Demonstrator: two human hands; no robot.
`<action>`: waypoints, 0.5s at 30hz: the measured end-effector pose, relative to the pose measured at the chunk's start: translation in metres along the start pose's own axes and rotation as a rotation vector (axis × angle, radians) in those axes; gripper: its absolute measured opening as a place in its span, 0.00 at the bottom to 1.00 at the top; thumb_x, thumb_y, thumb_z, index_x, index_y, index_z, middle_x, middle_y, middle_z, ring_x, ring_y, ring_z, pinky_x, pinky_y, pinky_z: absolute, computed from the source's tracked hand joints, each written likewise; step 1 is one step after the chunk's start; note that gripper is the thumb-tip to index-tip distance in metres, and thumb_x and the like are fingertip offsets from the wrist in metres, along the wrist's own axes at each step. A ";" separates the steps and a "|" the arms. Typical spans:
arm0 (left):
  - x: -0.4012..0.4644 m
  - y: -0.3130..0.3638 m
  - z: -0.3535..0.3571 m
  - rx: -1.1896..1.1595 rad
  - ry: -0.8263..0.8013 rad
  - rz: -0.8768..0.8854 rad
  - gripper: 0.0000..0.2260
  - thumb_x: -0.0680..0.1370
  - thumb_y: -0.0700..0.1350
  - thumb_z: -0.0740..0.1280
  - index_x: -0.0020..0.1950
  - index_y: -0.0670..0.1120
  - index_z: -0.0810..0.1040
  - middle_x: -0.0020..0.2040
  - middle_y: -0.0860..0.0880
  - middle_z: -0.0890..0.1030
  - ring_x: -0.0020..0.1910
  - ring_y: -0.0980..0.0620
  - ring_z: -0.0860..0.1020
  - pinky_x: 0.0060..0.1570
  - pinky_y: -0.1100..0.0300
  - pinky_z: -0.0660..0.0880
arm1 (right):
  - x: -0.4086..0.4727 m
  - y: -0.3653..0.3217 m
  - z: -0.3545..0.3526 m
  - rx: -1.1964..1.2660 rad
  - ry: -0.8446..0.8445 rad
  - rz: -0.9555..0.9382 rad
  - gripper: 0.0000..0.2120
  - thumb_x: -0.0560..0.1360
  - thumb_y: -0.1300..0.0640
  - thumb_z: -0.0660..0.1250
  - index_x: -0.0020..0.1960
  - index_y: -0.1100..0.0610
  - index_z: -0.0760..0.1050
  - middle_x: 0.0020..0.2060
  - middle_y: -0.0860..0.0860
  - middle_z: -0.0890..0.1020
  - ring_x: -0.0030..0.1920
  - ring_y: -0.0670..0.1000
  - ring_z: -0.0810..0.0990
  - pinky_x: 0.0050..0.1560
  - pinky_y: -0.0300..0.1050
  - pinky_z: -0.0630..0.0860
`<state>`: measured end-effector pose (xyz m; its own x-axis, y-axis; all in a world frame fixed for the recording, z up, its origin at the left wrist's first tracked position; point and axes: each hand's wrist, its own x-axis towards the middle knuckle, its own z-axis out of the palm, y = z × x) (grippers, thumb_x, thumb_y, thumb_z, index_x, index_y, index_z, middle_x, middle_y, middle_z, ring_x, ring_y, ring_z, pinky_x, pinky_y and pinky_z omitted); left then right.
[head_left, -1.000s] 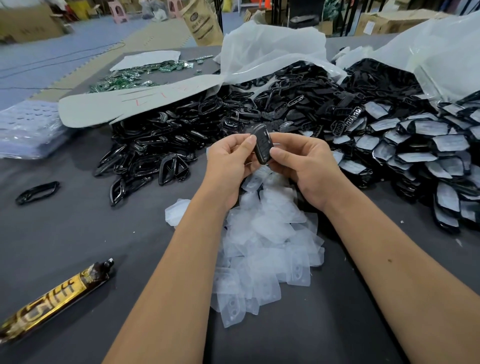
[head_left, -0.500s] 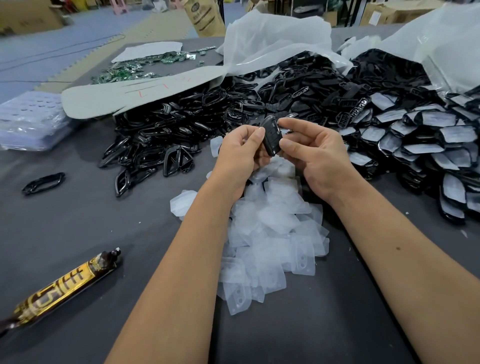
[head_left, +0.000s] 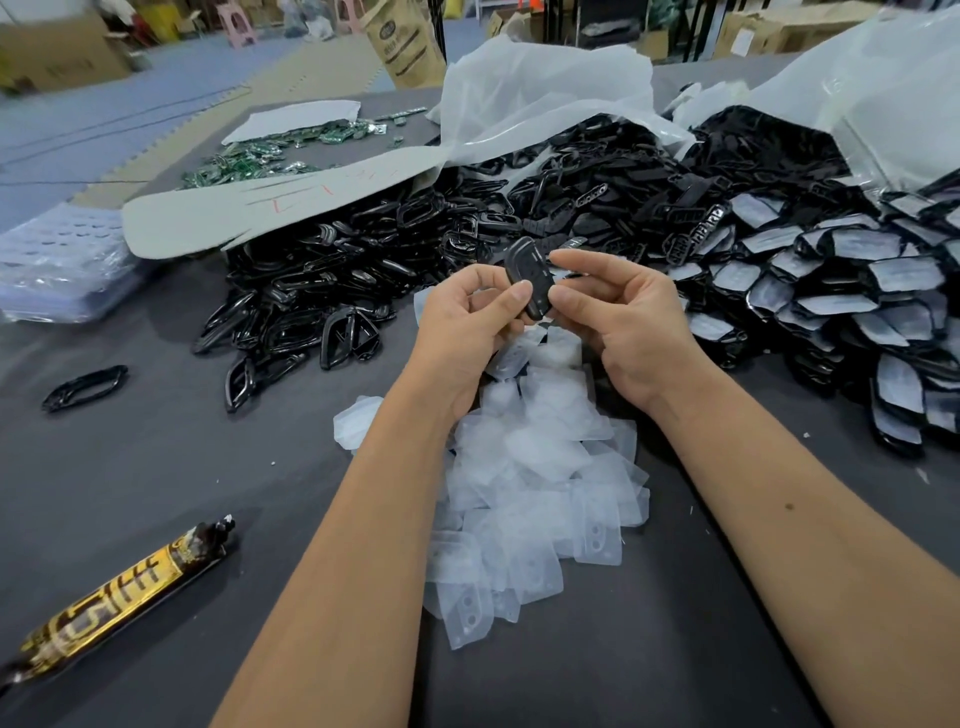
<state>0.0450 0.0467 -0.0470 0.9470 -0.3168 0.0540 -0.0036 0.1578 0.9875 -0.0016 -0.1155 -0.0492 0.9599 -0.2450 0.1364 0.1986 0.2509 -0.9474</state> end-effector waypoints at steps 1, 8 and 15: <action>0.000 0.000 0.000 -0.014 -0.016 -0.002 0.06 0.81 0.37 0.70 0.46 0.43 0.76 0.37 0.44 0.80 0.32 0.54 0.75 0.38 0.60 0.74 | 0.000 -0.001 -0.001 0.028 -0.022 0.025 0.15 0.74 0.70 0.73 0.58 0.57 0.84 0.37 0.49 0.86 0.40 0.47 0.85 0.49 0.41 0.83; -0.001 0.003 0.002 -0.099 -0.049 -0.019 0.05 0.82 0.34 0.67 0.47 0.41 0.74 0.38 0.45 0.80 0.33 0.55 0.76 0.40 0.64 0.78 | -0.002 -0.005 -0.001 0.069 -0.049 0.069 0.16 0.74 0.70 0.73 0.59 0.57 0.83 0.38 0.49 0.85 0.42 0.46 0.85 0.48 0.40 0.82; 0.004 0.015 0.018 0.199 -0.008 0.046 0.04 0.78 0.37 0.74 0.47 0.44 0.80 0.35 0.46 0.82 0.36 0.50 0.82 0.43 0.58 0.80 | -0.005 -0.025 -0.016 -0.260 0.062 -0.102 0.15 0.72 0.73 0.75 0.55 0.59 0.84 0.39 0.50 0.86 0.41 0.47 0.85 0.46 0.39 0.81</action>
<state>0.0430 0.0309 -0.0290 0.9417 -0.3211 0.1004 -0.1113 -0.0156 0.9937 -0.0142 -0.1353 -0.0305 0.9221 -0.3150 0.2247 0.2287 -0.0246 -0.9732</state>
